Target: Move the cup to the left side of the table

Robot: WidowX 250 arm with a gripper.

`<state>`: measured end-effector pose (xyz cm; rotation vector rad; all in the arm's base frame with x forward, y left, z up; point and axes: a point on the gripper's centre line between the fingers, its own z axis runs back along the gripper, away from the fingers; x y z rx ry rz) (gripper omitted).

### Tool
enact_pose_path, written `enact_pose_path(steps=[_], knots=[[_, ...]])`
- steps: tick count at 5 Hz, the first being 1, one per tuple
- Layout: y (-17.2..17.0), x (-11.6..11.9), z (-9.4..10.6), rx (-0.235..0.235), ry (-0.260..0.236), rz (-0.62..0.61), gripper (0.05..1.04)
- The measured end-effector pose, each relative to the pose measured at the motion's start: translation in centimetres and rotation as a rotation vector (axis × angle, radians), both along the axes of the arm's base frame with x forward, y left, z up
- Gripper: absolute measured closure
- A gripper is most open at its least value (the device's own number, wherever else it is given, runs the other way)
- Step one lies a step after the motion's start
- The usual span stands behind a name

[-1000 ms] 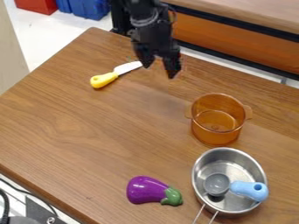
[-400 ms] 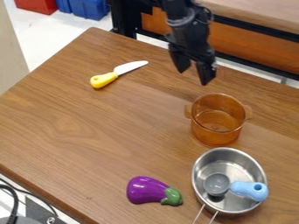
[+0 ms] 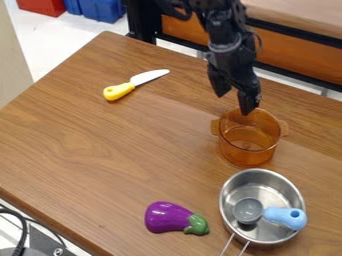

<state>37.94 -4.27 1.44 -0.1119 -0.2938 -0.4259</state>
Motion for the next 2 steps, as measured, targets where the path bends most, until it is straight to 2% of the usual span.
enact_pose_path(steps=[2], knots=[[-0.1, -0.1, -2.2, 0.033, 0.023, 0.008, 0.089]])
